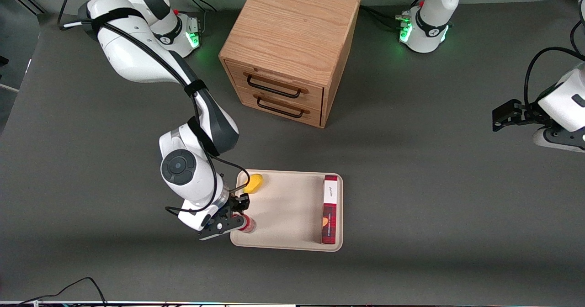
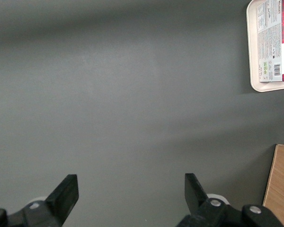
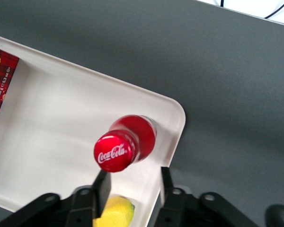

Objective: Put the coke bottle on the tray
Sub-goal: 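Lower the bottle upright onto the tray and open the right gripper, then raise the right gripper away from the bottle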

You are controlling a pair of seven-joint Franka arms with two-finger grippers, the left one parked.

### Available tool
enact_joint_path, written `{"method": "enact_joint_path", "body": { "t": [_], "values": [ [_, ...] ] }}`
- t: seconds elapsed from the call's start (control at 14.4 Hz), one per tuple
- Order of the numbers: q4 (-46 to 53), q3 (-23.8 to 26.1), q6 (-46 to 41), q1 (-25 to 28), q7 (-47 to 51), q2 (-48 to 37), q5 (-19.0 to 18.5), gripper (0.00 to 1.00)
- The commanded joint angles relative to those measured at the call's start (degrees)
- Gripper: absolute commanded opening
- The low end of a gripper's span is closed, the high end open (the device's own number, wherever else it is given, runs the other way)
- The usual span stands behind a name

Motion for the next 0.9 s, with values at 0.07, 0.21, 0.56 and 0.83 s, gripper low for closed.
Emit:
{"method": "enact_joint_path", "body": {
  "t": [0.07, 0.21, 0.56, 0.83],
  "values": [
    [2.0, -0.6, 0.4, 0.6, 4.1, 0.7, -1.1, 1.00],
    [1.5, -0.5, -0.9, 0.1, 4.0, -1.6, -0.9, 1.00],
    [-9.6, 2.9, -12.2, -7.1, 1.8, -15.2, -0.5, 1.00],
    [-26.9, 7.9, -12.2, -17.5, -1.5, -33.3, -0.4, 1.00]
  ]
}}
